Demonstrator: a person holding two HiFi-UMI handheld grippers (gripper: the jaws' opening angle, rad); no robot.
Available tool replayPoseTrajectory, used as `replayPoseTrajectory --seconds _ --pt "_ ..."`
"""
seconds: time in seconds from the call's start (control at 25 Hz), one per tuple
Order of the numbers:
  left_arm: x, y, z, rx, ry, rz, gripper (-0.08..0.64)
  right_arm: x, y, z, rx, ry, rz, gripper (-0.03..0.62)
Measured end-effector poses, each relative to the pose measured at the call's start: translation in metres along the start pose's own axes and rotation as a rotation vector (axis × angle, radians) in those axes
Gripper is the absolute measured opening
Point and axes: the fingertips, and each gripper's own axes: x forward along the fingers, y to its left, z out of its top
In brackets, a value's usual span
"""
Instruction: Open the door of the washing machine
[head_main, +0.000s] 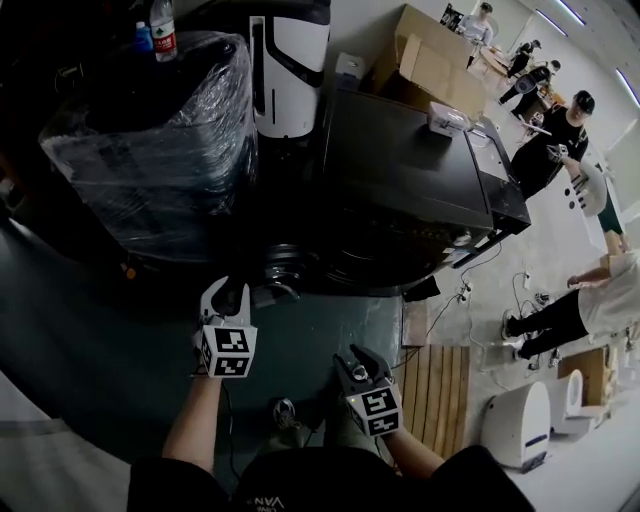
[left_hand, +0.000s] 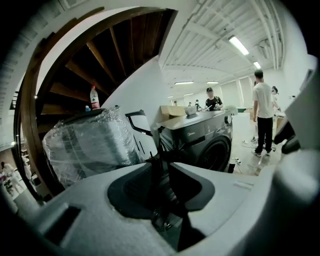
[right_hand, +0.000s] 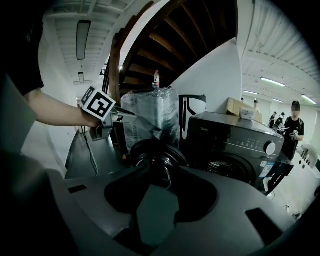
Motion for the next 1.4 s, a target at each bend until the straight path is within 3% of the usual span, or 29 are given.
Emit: replayPoseTrajectory --seconds 0.32,0.56,1.04,1.4 --pt "-0.081 -0.033 0.027 0.021 -0.082 -0.057 0.078 -0.038 0.005 0.035 0.042 -0.132 -0.066 0.139" --pt "-0.142 -0.045 0.041 0.025 -0.118 -0.040 0.049 -0.079 -0.002 0.054 0.052 -0.227 -0.105 0.112" --pt "-0.202 -0.083 0.062 -0.040 -0.125 0.095 0.029 -0.127 -0.034 0.067 0.012 -0.313 -0.044 0.049" --pt "-0.237 -0.138 0.060 -0.086 -0.098 0.174 0.028 -0.157 -0.047 0.053 -0.041 -0.329 0.071 0.005"
